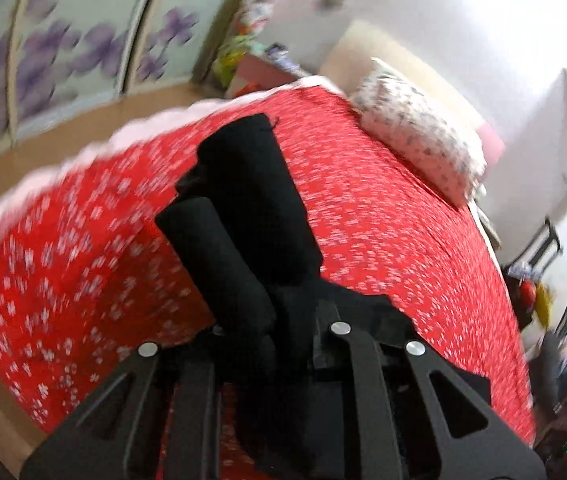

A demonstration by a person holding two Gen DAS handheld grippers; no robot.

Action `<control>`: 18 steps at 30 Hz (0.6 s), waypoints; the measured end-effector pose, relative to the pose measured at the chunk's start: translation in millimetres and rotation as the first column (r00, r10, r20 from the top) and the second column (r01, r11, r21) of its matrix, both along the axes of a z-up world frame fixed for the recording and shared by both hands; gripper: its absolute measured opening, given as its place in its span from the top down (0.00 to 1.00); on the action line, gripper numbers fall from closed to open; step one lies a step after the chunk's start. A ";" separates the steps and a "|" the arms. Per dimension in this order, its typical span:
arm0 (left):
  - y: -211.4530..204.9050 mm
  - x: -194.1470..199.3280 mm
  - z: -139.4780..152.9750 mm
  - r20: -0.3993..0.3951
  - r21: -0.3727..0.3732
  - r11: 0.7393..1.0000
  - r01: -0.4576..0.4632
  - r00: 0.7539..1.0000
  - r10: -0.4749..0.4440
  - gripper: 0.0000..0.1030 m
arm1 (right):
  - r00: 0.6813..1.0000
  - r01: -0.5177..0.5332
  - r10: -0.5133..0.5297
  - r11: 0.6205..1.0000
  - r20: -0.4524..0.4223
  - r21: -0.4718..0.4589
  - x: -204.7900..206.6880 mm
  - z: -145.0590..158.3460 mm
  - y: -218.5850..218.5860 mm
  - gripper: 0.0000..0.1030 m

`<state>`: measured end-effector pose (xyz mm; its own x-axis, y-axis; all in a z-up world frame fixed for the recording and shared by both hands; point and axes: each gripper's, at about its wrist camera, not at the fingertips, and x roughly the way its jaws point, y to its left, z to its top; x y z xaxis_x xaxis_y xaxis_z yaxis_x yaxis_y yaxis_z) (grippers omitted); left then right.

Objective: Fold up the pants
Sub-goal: 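Grasp the black trousers' edge with the left tool and lift it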

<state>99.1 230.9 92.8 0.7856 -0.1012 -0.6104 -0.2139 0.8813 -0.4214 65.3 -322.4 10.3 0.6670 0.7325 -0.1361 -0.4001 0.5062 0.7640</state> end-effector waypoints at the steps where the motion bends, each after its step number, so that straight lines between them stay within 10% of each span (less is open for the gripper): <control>1: -16.3 -1.1 13.1 0.023 0.045 0.998 0.031 0.999 -0.033 0.86 | 1.000 0.020 -0.020 1.000 0.004 0.018 -1.7 0.7 -7.8 0.06; 11: -156.8 -7.1 81.4 0.126 0.137 0.952 0.275 0.948 -0.292 0.87 | 0.990 0.139 -0.138 0.980 -0.017 0.141 -11.4 -2.4 -56.6 0.06; 18: -256.6 0.8 74.4 0.084 0.112 0.895 0.432 0.893 -0.442 0.88 | 0.978 0.207 -0.204 0.963 -0.032 0.171 -16.8 -5.8 -81.3 0.06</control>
<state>99.9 -25.7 167.2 0.7340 -0.3987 -0.5499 0.2424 0.9101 -0.3362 48.6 -403.7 4.4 0.8045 0.5931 -0.0300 -0.2903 0.4368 0.8514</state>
